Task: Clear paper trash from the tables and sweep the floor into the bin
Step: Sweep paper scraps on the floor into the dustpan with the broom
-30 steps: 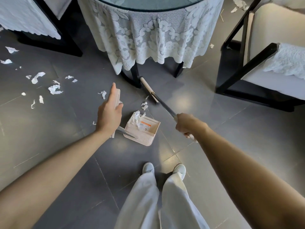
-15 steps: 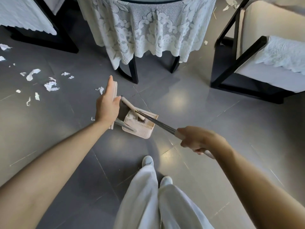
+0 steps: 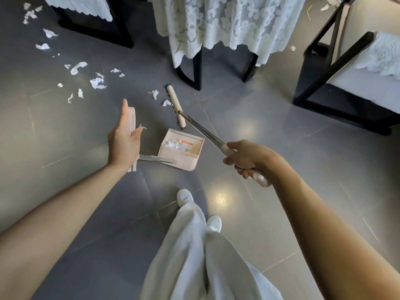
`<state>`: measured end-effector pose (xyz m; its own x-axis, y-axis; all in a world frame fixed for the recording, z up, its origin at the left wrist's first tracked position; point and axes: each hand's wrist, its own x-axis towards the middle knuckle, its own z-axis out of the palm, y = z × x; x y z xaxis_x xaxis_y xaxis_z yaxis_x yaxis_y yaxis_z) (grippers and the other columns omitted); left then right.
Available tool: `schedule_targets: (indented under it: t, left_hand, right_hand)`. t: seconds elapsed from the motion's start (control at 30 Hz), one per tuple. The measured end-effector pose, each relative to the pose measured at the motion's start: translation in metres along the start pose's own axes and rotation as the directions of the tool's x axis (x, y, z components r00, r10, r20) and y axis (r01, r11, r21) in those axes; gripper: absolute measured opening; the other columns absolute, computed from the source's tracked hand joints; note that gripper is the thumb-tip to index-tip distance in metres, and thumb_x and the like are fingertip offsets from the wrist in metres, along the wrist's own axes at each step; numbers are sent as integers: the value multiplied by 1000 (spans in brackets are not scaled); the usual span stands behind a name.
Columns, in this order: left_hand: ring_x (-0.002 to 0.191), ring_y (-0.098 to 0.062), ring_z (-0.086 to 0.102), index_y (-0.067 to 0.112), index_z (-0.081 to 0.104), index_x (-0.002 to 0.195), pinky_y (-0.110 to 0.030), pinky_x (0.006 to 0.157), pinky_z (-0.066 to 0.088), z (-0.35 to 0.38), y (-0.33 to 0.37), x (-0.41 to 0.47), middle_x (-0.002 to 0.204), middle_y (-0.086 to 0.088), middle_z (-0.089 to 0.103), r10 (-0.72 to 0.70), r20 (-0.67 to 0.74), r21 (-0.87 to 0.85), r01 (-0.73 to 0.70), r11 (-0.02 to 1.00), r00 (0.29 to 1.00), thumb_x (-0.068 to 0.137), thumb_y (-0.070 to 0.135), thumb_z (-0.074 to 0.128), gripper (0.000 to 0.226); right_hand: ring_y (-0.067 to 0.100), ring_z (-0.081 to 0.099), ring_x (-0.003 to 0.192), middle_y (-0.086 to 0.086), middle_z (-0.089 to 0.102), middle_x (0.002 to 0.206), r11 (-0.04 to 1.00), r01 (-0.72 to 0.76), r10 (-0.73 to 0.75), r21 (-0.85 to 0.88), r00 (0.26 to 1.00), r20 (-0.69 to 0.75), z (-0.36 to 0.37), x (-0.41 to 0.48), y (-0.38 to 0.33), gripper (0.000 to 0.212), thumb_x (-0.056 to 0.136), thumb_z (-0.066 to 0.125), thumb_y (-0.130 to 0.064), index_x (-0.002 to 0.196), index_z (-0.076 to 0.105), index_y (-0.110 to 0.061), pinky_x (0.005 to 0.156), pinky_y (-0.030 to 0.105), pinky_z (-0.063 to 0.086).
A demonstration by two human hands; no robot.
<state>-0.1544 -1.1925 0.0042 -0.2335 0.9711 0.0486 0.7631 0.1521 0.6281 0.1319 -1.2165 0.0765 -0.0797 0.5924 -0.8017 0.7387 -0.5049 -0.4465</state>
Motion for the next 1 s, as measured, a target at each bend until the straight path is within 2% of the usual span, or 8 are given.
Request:
schedule_targets:
  t: [0.17,0.27,0.4,0.53,0.67,0.77,0.87,1.0]
  left_hand:
    - [123,-31,50,29,21,152,-18,91,32,-48,-50,-45,145,3,45,-64,-5,18,64,998,998,92,11,58,72]
    - [126,-26,48,30,23,151,-13,90,30,-80,-85,-71,146,4,44,-78,17,4,78,997,997,92,11,58,71]
    - [123,-24,51,35,23,150,-19,92,35,-126,-135,-100,143,11,45,-88,84,16,87,996,993,93,13,58,70]
    - [124,-20,47,35,24,150,-4,84,27,-167,-187,-124,138,16,44,-60,102,15,59,998,993,92,12,59,71]
    - [128,-18,45,34,24,150,0,86,25,-199,-228,-137,143,12,42,-104,66,-31,106,994,992,92,12,58,71]
    - [129,-14,44,37,24,149,1,85,25,-213,-245,-129,144,12,42,-136,43,-77,139,987,990,92,12,57,71]
    - [129,-15,44,33,25,150,-2,88,25,-218,-252,-108,145,9,42,-116,24,-96,118,988,993,91,11,58,71]
    - [128,-20,47,28,24,151,-13,96,31,-215,-253,-63,146,7,41,-81,-9,-107,79,991,997,91,9,58,71]
  right_hand:
    - [10,42,31,8,51,60,1000,7,-7,2,1000,-8,43,-13,-12,23,96,54,-12,119,52,-10,35,17,37]
    - [17,48,44,12,56,65,994,21,-23,-106,1000,-14,83,-19,-21,26,95,52,-10,121,53,-3,47,26,43]
    - [25,56,60,18,63,77,979,3,-9,-204,1000,-28,151,-27,-31,24,92,48,-3,112,58,4,57,32,48]
    - [31,60,71,20,65,86,974,-58,46,-221,997,-60,223,-29,-41,22,89,51,1,110,58,5,70,37,55]
    - [33,64,77,22,69,95,981,-114,98,-158,990,-106,280,-31,-54,23,89,54,1,111,58,4,73,38,56]
    - [32,62,73,21,66,86,983,-127,110,-135,986,-126,298,-26,-72,23,90,52,0,112,58,4,72,39,55]
    - [29,57,63,16,60,69,982,-117,94,-149,984,-150,298,-16,-93,21,89,48,1,107,59,2,59,34,49]
    - [28,55,56,13,58,62,976,-84,52,-201,986,-160,282,12,-130,20,89,47,0,104,59,2,53,29,46]
